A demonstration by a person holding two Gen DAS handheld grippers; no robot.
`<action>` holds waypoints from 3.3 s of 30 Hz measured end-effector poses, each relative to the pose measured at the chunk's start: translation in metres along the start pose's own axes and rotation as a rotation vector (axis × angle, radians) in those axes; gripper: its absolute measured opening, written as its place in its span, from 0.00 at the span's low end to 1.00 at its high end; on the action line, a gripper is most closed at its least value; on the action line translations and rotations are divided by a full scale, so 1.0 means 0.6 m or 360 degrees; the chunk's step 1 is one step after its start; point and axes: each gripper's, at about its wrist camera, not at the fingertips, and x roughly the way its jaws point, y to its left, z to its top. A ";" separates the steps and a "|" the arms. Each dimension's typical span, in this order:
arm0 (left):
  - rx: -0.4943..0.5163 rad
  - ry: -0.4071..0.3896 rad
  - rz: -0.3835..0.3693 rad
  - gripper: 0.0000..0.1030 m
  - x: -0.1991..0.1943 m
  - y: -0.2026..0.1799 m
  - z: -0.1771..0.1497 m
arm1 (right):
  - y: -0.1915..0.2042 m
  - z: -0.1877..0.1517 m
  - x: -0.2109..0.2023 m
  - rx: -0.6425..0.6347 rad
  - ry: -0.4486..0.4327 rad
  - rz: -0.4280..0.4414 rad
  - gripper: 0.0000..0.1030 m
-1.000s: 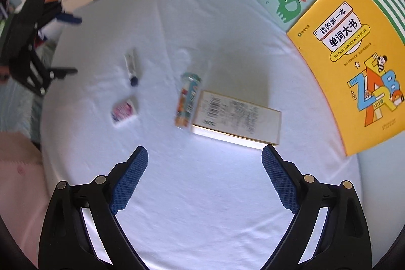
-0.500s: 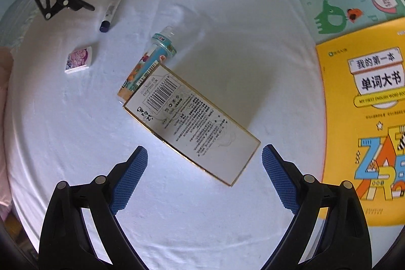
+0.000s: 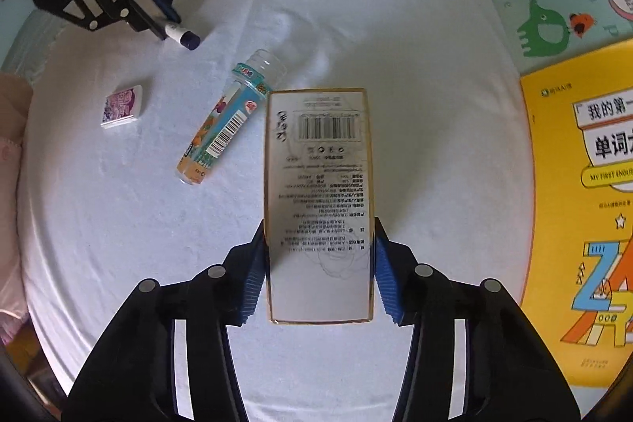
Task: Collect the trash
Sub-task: 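Carry the tube and cream box over the teal bin and release both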
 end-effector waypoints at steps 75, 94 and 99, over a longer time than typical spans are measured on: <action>-0.2159 -0.0152 0.0545 0.17 -0.265 0.026 -0.989 | 0.807 0.703 -0.041 -0.0859 -0.0402 0.0846 0.49; -0.2406 0.0065 0.0671 0.94 -0.257 0.001 -1.073 | 0.861 0.748 -0.009 -0.0849 -0.0314 0.0831 0.88; -0.2308 0.0025 0.0670 0.94 -0.263 0.012 -1.032 | 0.808 0.720 -0.024 -0.0716 -0.0336 0.0803 0.88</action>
